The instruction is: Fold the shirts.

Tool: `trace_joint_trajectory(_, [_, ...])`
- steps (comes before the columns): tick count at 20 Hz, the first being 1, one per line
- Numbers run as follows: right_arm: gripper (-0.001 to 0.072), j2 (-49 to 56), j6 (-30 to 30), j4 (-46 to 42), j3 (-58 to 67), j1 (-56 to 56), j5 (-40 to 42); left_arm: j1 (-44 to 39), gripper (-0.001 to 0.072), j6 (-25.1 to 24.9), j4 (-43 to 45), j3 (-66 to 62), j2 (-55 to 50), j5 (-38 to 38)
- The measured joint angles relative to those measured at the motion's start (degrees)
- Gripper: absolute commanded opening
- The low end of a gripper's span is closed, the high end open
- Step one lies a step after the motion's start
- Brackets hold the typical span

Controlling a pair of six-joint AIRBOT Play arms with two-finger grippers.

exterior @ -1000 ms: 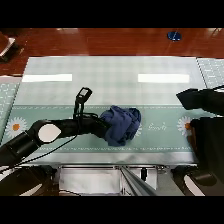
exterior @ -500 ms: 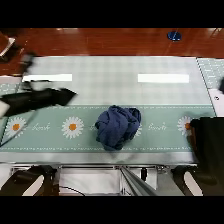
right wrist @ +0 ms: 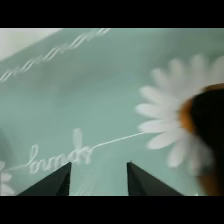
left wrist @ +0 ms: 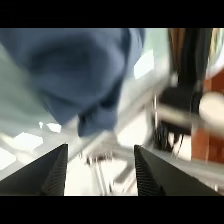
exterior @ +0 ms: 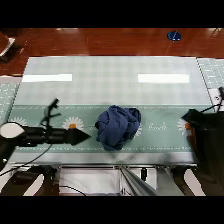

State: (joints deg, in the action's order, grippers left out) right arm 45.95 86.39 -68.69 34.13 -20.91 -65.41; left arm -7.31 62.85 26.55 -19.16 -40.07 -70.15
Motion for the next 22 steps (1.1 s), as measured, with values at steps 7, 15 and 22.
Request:
trace_joint_trajectory(7, [0.0404,7.82,-1.79,6.51,-2.40,11.21,2.43,-22.51,0.0505,-3.15,-6.03,1.55,-11.37,15.61])
trace_joint_trajectory(15, [0.0404,15.32,-1.05,12.52,-2.71,23.39,8.48,-27.82,0.0029,-2.97,-8.63,-6.82,-20.59,31.91])
trace_joint_trajectory(22, [0.0404,21.99,-1.73,19.34,-2.62,32.04,13.51,-22.34,0.0029,-3.56,-8.17,-9.03,-21.86,29.03])
